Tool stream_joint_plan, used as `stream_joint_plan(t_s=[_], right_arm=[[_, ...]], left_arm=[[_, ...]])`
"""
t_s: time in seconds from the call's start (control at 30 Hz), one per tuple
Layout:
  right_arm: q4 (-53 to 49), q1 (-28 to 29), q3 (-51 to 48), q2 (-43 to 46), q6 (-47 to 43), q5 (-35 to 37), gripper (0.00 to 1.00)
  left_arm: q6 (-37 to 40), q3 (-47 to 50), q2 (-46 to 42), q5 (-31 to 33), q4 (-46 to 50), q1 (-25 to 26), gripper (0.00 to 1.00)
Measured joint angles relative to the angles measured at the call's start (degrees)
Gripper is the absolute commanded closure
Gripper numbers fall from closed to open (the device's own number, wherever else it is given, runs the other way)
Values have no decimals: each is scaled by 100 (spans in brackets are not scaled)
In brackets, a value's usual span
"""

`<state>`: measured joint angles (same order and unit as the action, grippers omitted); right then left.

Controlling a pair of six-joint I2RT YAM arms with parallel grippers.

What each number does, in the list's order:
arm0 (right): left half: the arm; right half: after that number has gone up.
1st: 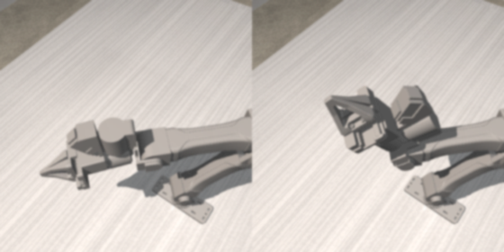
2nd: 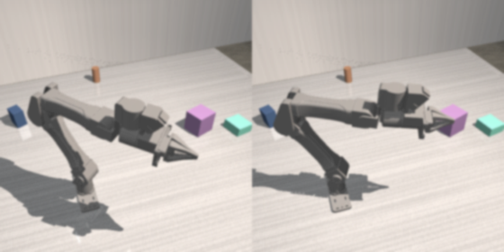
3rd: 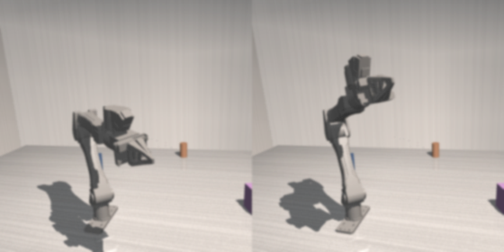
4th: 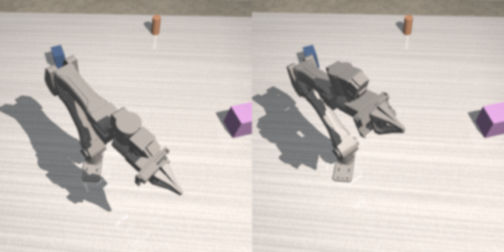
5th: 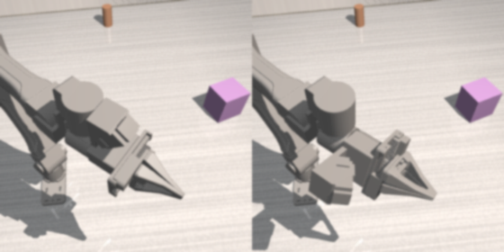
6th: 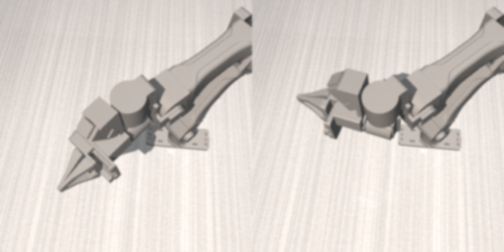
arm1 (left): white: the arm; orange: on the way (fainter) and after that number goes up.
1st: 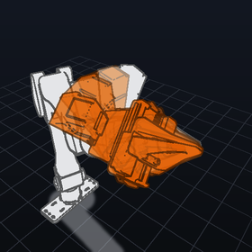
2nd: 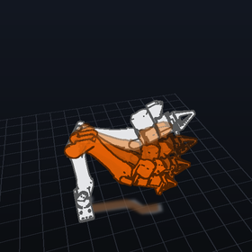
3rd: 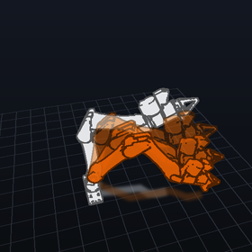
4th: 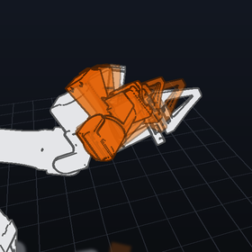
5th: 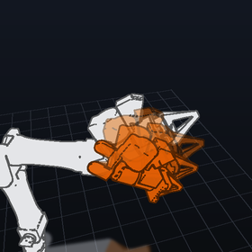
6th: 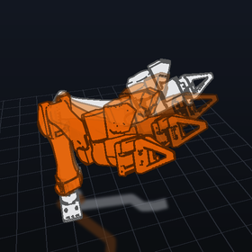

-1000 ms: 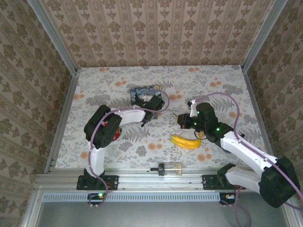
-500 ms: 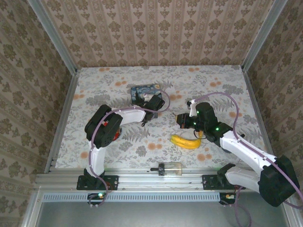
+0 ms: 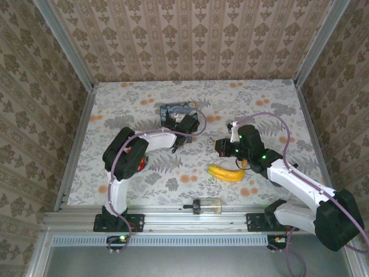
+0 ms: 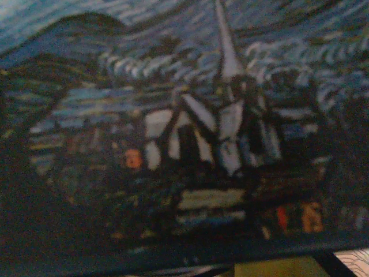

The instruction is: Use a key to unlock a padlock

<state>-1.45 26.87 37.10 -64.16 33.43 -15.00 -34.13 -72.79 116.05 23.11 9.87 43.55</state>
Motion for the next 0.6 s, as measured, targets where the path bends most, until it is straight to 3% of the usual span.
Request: stream_joint_plan(t_s=[0.3, 0.6], right_arm=[[140, 0, -153, -514, 7, -15, 100], [671, 7, -236, -1191, 131, -98, 100]], left_arm=[[-1016, 203, -411, -1084, 83, -13, 90], [-2459, 737, -697, -1759, -553, -15, 96]])
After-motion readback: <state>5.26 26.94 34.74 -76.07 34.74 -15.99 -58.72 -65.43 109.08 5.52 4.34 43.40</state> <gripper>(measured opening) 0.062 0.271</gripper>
